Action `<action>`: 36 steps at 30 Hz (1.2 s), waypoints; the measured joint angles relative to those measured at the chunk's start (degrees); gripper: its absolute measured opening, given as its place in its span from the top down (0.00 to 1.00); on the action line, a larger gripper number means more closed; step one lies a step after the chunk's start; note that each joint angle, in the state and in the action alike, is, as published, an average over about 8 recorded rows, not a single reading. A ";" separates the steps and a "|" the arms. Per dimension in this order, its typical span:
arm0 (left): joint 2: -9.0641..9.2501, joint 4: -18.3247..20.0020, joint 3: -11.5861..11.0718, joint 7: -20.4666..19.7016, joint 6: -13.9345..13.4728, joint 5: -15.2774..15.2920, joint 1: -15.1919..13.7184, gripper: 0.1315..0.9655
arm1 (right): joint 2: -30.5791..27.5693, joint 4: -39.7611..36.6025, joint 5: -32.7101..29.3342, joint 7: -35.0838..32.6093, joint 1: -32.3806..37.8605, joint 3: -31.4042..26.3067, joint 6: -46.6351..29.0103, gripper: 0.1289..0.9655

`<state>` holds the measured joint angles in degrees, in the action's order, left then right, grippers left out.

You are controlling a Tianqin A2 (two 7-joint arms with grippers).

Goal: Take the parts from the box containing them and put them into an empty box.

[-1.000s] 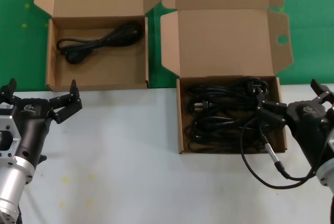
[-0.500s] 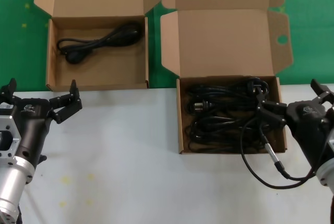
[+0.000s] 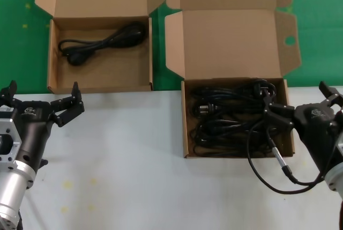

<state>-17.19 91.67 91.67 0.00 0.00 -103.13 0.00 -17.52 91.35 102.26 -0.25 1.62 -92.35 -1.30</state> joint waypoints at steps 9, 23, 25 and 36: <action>0.00 0.00 0.00 0.00 0.00 0.00 0.00 0.00 | 0.00 0.00 0.00 0.00 0.00 0.00 0.00 0.00; 0.00 0.00 0.00 0.00 0.00 0.00 0.00 0.00 | 0.00 0.00 0.00 0.00 0.00 0.00 0.00 0.00; 0.00 0.00 0.00 0.00 0.00 0.00 0.00 0.00 | 0.00 0.00 0.00 0.00 0.00 0.00 0.00 0.00; 0.00 0.00 0.00 0.00 0.00 0.00 0.00 0.00 | 0.00 0.00 0.00 0.00 0.00 0.00 0.00 0.00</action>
<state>-17.19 91.67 91.67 0.00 0.00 -103.13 0.00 -17.52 91.35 102.26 -0.25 1.62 -92.35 -1.30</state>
